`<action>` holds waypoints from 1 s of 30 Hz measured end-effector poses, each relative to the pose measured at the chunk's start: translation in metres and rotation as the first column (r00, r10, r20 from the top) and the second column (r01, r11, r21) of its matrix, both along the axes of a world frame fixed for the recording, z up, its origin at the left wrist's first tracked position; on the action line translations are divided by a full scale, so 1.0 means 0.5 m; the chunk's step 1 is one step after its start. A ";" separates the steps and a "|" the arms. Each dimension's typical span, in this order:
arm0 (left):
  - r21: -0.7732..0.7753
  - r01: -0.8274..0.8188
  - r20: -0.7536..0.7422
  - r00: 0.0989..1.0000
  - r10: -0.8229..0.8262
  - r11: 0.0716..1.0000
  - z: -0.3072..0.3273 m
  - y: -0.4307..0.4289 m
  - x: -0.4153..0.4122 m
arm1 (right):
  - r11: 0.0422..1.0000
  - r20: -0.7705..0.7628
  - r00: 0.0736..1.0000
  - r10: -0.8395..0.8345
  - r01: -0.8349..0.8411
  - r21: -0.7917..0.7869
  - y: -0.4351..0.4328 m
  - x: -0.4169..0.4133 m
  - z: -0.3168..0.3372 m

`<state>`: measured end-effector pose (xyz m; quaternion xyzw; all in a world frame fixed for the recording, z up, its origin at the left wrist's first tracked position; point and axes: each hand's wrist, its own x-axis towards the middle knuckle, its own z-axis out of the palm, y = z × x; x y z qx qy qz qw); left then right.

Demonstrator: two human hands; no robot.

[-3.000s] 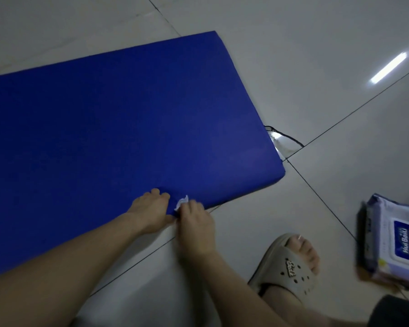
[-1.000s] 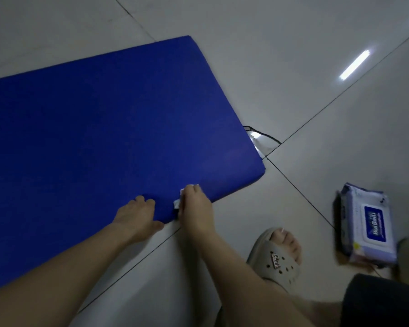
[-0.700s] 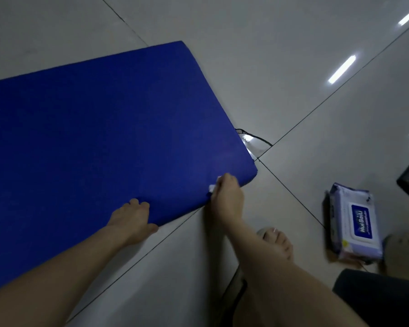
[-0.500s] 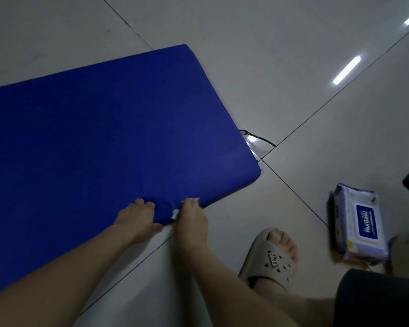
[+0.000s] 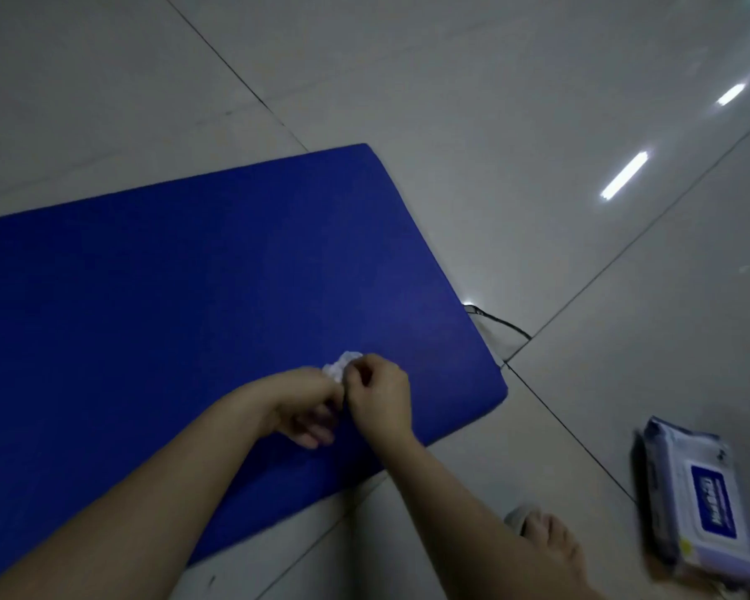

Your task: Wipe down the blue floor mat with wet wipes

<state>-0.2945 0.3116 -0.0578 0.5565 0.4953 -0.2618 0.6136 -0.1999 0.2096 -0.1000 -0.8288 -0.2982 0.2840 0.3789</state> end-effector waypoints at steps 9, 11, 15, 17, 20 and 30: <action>0.133 -0.284 0.233 0.940 0.249 0.950 0.234 0.020 0.151 | 0.982 -0.162 0.987 -0.009 -0.021 -0.187 0.023 0.199 0.249; 0.182 -0.219 0.210 0.961 0.179 0.959 0.317 -0.013 0.207 | 0.978 -0.280 0.955 -0.101 0.044 -0.204 -0.029 0.241 0.331; 0.218 -0.055 0.184 0.983 0.014 0.974 0.488 -0.120 0.342 | 0.922 -0.395 0.838 -0.377 0.299 -0.246 -0.195 0.321 0.518; 0.226 0.019 0.197 0.978 -0.065 0.974 0.554 -0.184 0.400 | 0.870 -0.428 0.757 -0.494 0.423 -0.255 -0.280 0.346 0.584; 0.210 0.180 0.223 0.948 -0.226 0.961 0.645 -0.299 0.498 | 0.732 -0.486 0.573 -0.660 0.637 -0.243 -0.414 0.391 0.671; 0.223 0.541 0.259 0.769 -0.584 0.811 0.809 -0.683 0.771 | 0.337 -0.471 0.160 -0.867 0.885 -0.320 -0.831 0.561 0.855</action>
